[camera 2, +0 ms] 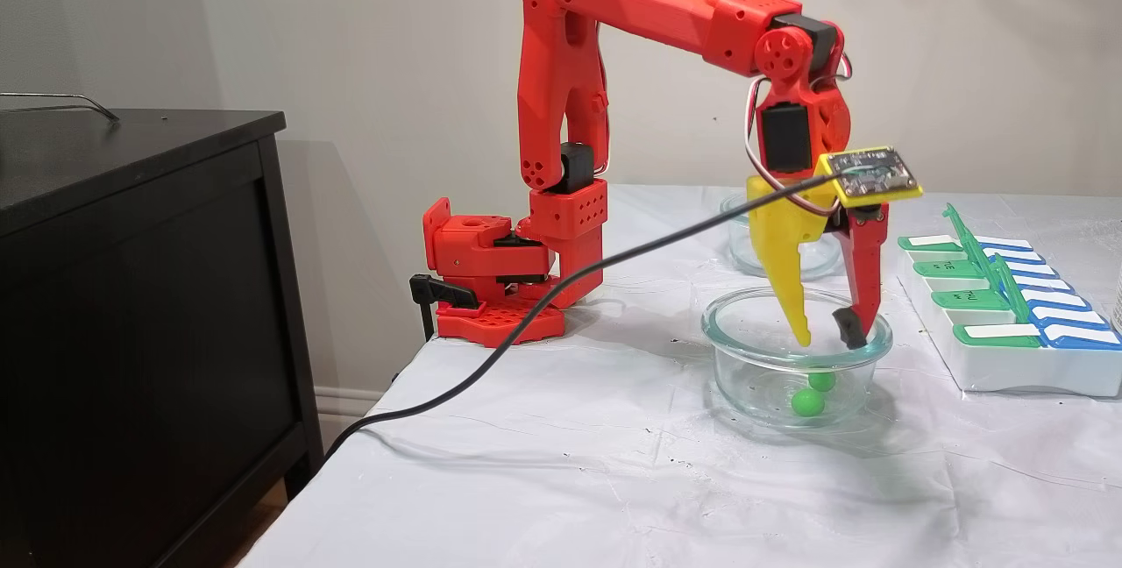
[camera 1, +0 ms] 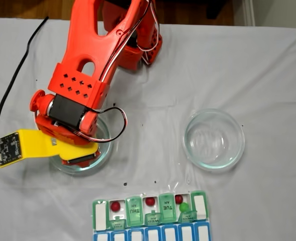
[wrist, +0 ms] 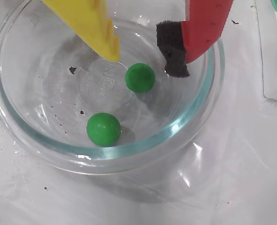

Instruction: Sort medicines into box.

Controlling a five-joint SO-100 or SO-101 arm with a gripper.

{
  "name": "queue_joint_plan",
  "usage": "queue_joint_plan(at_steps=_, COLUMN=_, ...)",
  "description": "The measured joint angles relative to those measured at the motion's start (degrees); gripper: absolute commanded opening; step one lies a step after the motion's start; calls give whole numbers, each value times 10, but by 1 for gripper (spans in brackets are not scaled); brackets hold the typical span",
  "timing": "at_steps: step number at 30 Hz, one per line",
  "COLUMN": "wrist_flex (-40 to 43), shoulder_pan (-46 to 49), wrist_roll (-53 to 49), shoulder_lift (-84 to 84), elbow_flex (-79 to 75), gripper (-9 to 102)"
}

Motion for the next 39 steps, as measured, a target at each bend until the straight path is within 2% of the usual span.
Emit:
queue_joint_plan(at_steps=4, wrist_flex=-9, shoulder_pan=0, wrist_roll=-3, shoulder_lift=0, elbow_flex=16, gripper=18)
queue_joint_plan(at_steps=7, wrist_flex=-17, shoulder_pan=0, wrist_roll=-4, shoulder_lift=4, elbow_flex=24, gripper=22)
queue_joint_plan(at_steps=19, wrist_flex=-62, shoulder_pan=1, wrist_roll=-16, shoulder_lift=42, elbow_flex=98, gripper=24)
queue_joint_plan(at_steps=25, wrist_flex=-98, shoulder_pan=1, wrist_roll=-29, shoulder_lift=90, elbow_flex=162, gripper=24)
queue_joint_plan(at_steps=39, wrist_flex=-123, shoulder_pan=1, wrist_roll=-9, shoulder_lift=69, elbow_flex=150, gripper=22)
